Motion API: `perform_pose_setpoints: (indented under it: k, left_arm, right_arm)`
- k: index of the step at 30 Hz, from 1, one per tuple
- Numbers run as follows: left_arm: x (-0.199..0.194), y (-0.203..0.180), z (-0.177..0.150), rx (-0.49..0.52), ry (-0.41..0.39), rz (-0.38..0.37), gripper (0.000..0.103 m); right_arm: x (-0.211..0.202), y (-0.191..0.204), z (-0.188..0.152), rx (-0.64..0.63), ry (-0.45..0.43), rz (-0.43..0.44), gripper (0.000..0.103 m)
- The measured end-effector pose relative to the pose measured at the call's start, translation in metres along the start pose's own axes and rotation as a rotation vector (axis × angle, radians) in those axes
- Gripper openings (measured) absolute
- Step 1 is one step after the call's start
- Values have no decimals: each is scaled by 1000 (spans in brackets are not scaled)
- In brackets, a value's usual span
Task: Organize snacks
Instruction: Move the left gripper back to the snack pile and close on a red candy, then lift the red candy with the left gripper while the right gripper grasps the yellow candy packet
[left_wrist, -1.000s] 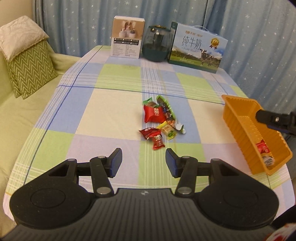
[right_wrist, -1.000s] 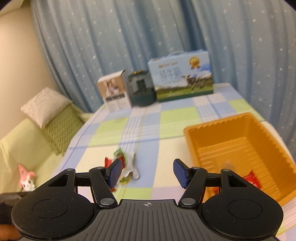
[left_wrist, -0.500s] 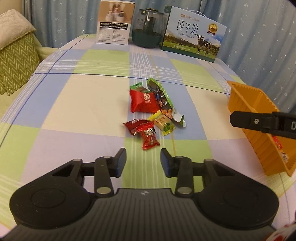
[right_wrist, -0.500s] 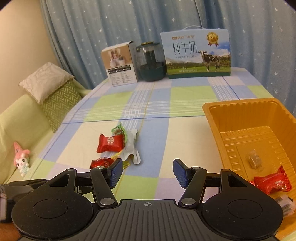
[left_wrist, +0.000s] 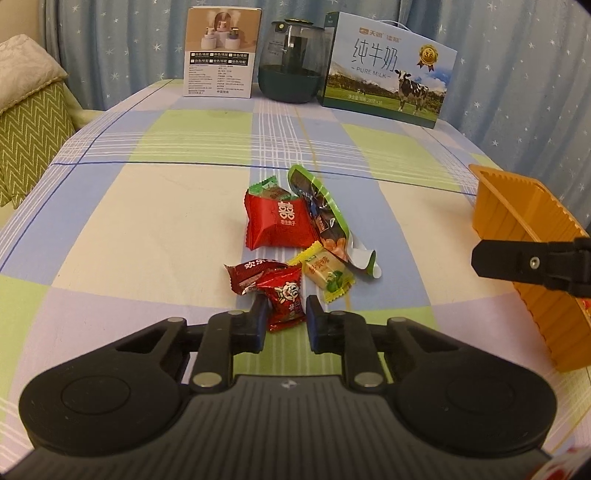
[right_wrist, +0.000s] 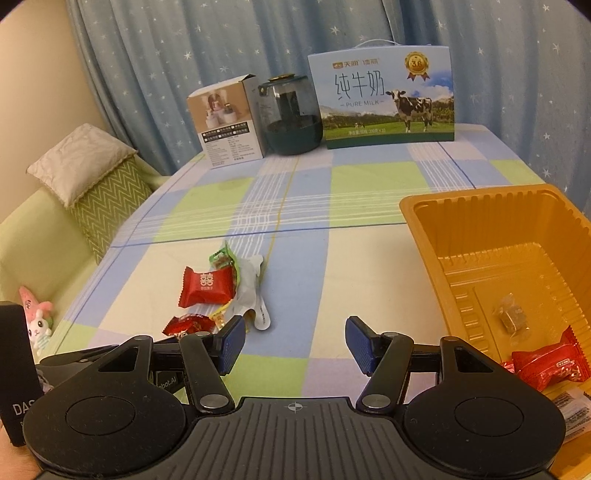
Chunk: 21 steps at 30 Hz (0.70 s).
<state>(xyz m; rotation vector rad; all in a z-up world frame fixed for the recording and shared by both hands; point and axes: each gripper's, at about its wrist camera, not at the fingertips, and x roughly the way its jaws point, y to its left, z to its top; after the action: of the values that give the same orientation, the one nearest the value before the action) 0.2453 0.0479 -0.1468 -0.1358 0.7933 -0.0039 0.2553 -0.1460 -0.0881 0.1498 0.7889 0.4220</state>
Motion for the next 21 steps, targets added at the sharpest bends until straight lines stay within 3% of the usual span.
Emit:
perform_pose_setpoints:
  k: [7, 11, 14, 21]
  left_arm:
    - [-18, 12, 7, 46, 61, -11, 15]
    - [-24, 29, 11, 73, 124, -49, 15]
    - [-21, 41, 7, 50, 164, -69, 15]
    - [-21, 51, 4, 3, 151, -75, 16]
  right_arm:
    - [10, 5, -1, -30, 23, 17, 61]
    - [24, 18, -5, -88, 59, 78, 61]
    - [39, 31, -9, -123, 92, 140, 47]
    - [76, 47, -11, -169, 108, 167, 41]
